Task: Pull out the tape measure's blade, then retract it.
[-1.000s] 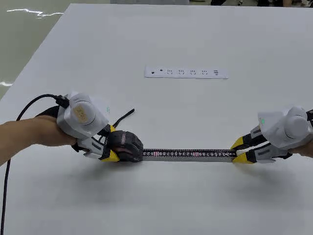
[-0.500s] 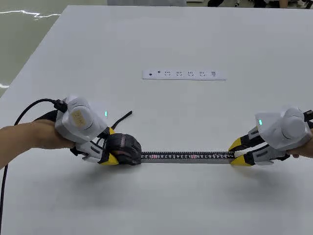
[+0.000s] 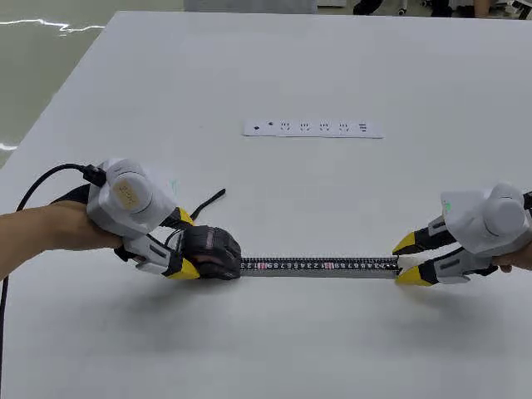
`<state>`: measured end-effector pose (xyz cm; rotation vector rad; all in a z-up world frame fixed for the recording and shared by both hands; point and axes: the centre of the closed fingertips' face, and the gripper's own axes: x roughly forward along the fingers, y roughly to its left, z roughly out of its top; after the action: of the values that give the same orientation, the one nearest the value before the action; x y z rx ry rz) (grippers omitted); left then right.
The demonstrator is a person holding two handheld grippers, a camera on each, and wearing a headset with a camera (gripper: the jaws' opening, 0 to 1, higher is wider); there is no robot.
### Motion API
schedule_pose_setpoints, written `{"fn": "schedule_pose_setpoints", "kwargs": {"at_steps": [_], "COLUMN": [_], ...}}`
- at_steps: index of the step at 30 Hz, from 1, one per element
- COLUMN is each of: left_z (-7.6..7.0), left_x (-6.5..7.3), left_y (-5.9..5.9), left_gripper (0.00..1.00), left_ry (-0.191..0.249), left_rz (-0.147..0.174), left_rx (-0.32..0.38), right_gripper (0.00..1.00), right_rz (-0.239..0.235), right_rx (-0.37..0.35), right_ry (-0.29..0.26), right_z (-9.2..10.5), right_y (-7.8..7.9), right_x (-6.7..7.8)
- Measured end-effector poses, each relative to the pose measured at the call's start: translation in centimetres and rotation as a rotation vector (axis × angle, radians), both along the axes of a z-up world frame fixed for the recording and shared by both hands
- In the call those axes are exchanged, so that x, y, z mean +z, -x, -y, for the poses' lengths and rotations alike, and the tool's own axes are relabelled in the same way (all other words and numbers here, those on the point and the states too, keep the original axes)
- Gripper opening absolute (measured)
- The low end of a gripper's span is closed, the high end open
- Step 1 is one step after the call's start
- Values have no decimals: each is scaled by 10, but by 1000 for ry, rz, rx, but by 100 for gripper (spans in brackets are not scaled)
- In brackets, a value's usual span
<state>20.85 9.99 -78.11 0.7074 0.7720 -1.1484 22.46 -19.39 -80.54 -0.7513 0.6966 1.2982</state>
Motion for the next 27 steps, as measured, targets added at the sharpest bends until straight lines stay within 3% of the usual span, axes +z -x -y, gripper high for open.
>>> {"fn": "schedule_pose_setpoints", "kwargs": {"at_steps": [2,4,14,23,27], "left_z": [-3,-5,-8,-8,-10], "left_x": [2,3,16,30,36], "left_y": [1,3,14,29,37], "left_gripper": [44,47,53,60,62], "left_ry": [15,20,86,146,181], "left_rz": [-8,-3,-16,2,19], "left_rx": [29,46,168,274,342], "right_gripper": [25,26,35,42,47], "right_rz": [-4,-7,0,21,23], "right_rx": [-23,-39,-122,-251,-299], "right_ry": [-13,-17,-40,-96,-117], "right_z": [4,2,8,11,6], "right_y": [-3,6,14,22,35], "right_x": [-1,6,15,24,34]}}
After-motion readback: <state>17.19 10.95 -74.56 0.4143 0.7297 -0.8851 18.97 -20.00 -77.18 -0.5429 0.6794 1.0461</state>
